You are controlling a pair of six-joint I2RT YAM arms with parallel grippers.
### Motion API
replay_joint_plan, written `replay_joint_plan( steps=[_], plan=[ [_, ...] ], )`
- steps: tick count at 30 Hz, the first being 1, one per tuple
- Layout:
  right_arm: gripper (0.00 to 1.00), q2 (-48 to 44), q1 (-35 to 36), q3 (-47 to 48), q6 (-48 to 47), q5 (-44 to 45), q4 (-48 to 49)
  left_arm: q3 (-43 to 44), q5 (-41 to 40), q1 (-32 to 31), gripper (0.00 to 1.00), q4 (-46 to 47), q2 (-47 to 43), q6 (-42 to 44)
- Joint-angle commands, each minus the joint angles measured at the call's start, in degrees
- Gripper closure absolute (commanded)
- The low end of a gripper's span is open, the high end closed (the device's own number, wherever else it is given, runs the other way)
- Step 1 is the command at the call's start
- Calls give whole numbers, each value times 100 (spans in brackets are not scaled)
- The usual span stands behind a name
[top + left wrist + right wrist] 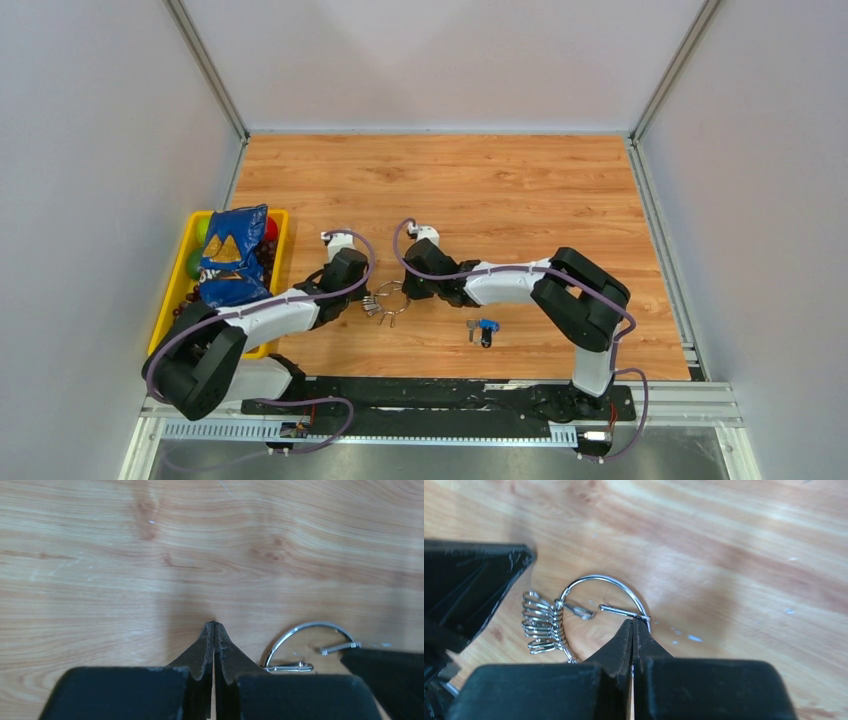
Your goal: Put the keys on the keyring
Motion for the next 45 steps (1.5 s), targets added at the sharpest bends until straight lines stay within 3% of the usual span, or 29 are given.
replay_joint_plan(
  steps=[1, 12, 22, 29, 33, 38, 42, 43, 45],
  plan=[
    [100, -172, -257, -177, -137, 224, -199, -391, 1279, -293, 100, -102, 45, -241],
    [100, -37, -731, 148, -895, 230, -580, -518, 1936, -1306, 100, 937, 426, -592],
    [100, 279, -836, 1168, -2145, 22, -975, -344, 2396, -1560, 100, 1730, 818, -793],
    [100, -567, -827, 1160, -2169, 25, -1506, -100, 2401, -1755, 100, 1811, 605, -779],
    [86, -1356, -734, 621, -1770, 95, -1807, -139, 2097, -1755, 100, 1240, -120, -607],
    [68, -1987, -574, -132, -1117, 189, -1901, -98, 1375, -1751, 99, -335, -1555, -411],
    [55, -2051, -483, -438, -723, 79, -1901, -7, 775, -1755, 77, -1347, -2593, -358],
    [53, -2014, -462, -470, -662, 86, -1892, 46, 639, -1752, 65, -1476, -2878, -343],
    [51, -1923, -422, -508, -558, 117, -1866, 135, 512, -1755, 54, -1796, -3239, -300]
  ],
)
